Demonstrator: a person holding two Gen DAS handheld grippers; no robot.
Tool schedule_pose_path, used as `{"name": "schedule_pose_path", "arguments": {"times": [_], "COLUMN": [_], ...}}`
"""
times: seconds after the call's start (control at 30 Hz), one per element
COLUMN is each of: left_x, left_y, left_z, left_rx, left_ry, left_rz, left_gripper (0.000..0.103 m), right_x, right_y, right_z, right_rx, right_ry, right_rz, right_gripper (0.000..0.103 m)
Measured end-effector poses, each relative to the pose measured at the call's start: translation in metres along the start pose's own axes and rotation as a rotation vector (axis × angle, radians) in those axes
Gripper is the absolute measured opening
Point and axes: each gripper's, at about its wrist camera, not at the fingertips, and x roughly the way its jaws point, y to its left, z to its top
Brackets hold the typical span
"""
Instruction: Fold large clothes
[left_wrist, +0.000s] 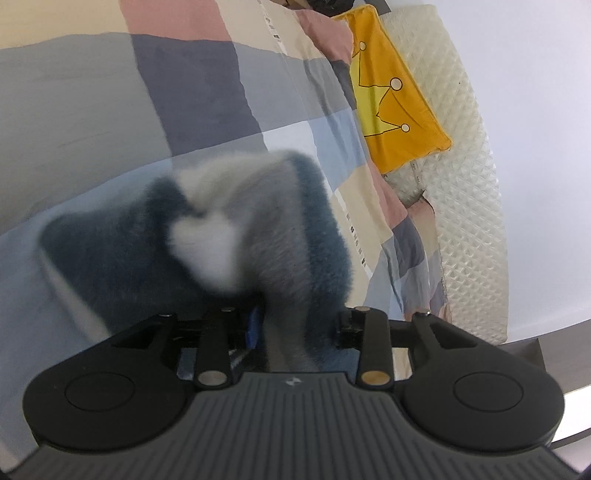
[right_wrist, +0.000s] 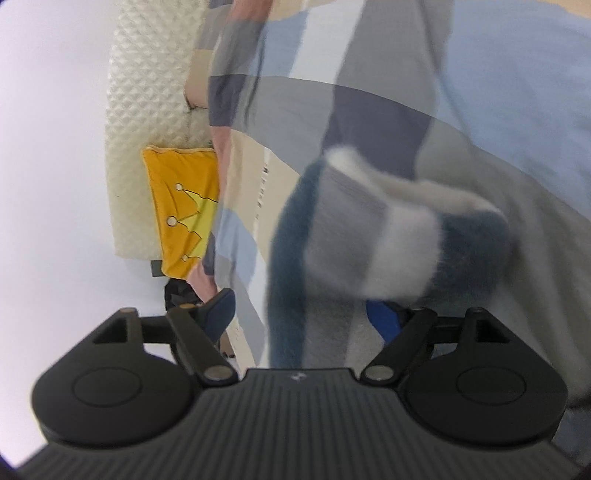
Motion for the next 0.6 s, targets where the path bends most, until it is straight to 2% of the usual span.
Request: {"name": "schedule_pose_path", "arguments": {"times": [0.17,0.33,0.6], "left_x": [0.033,0.056,0.082], "left_y": [0.011,0.017,0.019], "left_z": [0.015,0.025,0.032], "left_rx": [0.019,0.068,0.131], "left_ry": [0.021,0.025,0.022], "left_rz": [-0.065,-0.122,-0.132], "left_gripper": [0.049,0.050,0.050], "right_x": [0.035,0.063,0.094], "right_y": [-0.002,-0.001,0.000], "right_z": [0.015,0.026,0.034], "right_rx": [-0.077,-0.194,-0.377], "right_ry": [-0.037,-0.066,-0.075], "right_rz": [-0.025,-0.026,-0.054], "right_gripper": [0.080,0.080,0.079]}}
